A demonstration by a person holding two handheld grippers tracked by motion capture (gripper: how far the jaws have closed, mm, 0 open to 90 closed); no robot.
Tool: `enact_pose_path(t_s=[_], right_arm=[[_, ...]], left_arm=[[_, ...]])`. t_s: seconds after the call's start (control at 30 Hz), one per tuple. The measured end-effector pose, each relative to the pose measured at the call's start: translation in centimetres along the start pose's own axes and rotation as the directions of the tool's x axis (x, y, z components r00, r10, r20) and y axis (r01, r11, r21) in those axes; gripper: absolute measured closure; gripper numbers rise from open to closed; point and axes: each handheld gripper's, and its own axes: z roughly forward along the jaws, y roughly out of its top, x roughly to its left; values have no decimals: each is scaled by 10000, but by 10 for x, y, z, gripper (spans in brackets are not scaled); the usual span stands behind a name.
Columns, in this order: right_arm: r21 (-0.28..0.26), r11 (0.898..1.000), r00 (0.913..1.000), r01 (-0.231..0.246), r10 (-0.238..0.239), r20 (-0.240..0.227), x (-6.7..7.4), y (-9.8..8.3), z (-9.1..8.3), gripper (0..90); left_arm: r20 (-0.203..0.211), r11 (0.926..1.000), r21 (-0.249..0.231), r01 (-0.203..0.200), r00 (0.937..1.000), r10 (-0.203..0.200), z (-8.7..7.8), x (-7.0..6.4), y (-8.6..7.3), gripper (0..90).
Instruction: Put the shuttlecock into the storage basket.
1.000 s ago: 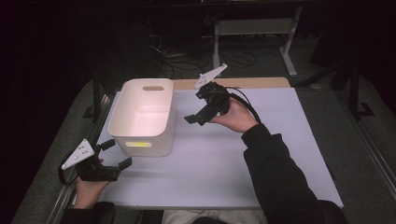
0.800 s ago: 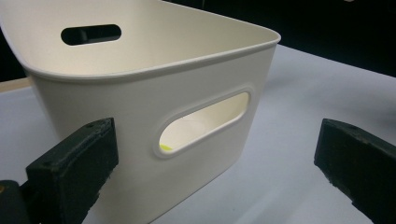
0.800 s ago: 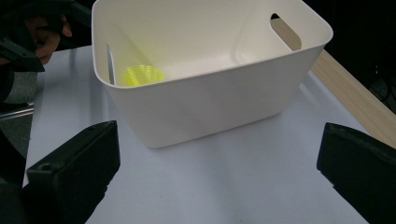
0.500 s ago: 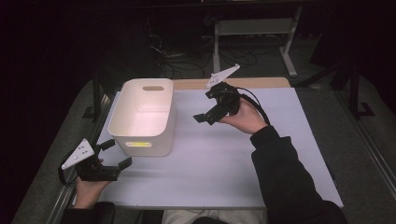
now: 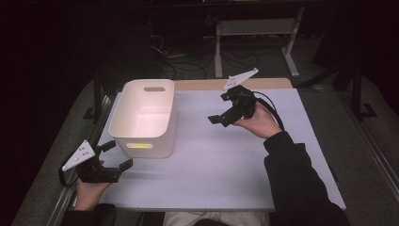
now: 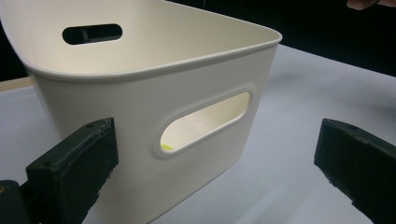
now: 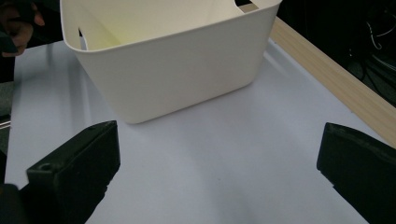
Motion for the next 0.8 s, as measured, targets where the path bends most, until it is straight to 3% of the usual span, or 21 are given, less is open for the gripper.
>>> enact_pose_path(t_s=[0.8], right_arm=[[-363,9974,9970,-619,635,436,-5,-47,-25,0]], left_arm=[[-18,10000,2,4,10000,-4,0,0,0,0]])
